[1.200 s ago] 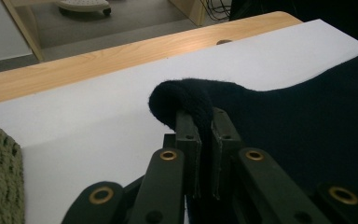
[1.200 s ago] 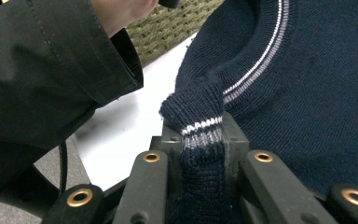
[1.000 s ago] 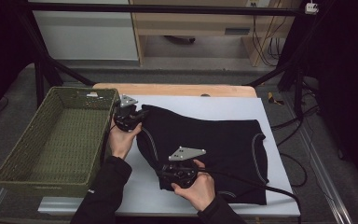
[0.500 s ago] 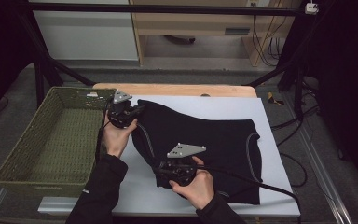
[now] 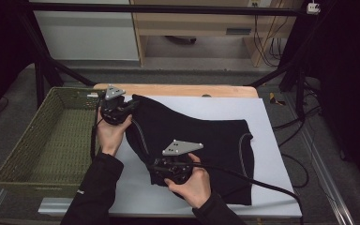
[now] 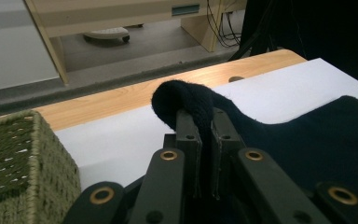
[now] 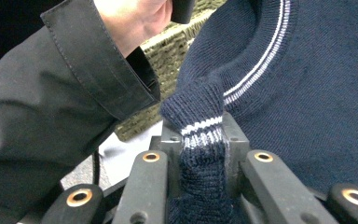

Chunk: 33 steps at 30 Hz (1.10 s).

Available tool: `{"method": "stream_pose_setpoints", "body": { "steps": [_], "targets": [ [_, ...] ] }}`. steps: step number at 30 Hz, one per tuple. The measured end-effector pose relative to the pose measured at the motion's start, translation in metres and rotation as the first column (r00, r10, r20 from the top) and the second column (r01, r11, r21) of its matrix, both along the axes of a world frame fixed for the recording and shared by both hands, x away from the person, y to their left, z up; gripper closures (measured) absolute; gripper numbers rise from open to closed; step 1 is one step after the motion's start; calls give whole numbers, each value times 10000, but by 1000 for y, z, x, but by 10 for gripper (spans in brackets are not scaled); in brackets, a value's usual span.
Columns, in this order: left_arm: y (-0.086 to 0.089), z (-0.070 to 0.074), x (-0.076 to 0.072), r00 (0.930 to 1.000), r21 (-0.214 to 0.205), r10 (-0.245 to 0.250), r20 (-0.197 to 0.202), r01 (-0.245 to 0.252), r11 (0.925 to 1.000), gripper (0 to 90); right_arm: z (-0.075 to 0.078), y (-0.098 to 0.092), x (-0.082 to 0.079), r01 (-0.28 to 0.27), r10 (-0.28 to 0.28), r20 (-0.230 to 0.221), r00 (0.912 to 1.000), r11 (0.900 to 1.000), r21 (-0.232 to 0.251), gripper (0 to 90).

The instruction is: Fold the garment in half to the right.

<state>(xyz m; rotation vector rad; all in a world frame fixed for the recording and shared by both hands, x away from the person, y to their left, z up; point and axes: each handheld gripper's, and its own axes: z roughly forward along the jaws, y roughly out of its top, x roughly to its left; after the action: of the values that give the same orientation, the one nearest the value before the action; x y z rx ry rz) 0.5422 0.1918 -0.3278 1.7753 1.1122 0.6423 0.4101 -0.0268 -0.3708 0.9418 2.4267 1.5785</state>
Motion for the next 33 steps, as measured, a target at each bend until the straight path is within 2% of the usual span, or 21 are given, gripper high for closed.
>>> {"method": "stream_pose_setpoints", "body": {
  "steps": [4,17,26,33],
  "targets": [
    [3,4,-1,10000,40,13,-1,-13,10000,844,2,1,0,-39,39,43,10000,10000,65,767],
    [2,14,-5,9991,71,161,398,-164,9998,845,9,4,-2,-123,119,192,9997,9997,231,768],
    [12,19,-7,9965,-140,513,663,-504,9986,846,11,14,-1,-228,218,310,9993,9992,329,767],
    [20,23,-10,9938,-296,956,567,-941,9951,846,13,20,0,-323,306,309,9991,9979,562,767]
  ]
}}
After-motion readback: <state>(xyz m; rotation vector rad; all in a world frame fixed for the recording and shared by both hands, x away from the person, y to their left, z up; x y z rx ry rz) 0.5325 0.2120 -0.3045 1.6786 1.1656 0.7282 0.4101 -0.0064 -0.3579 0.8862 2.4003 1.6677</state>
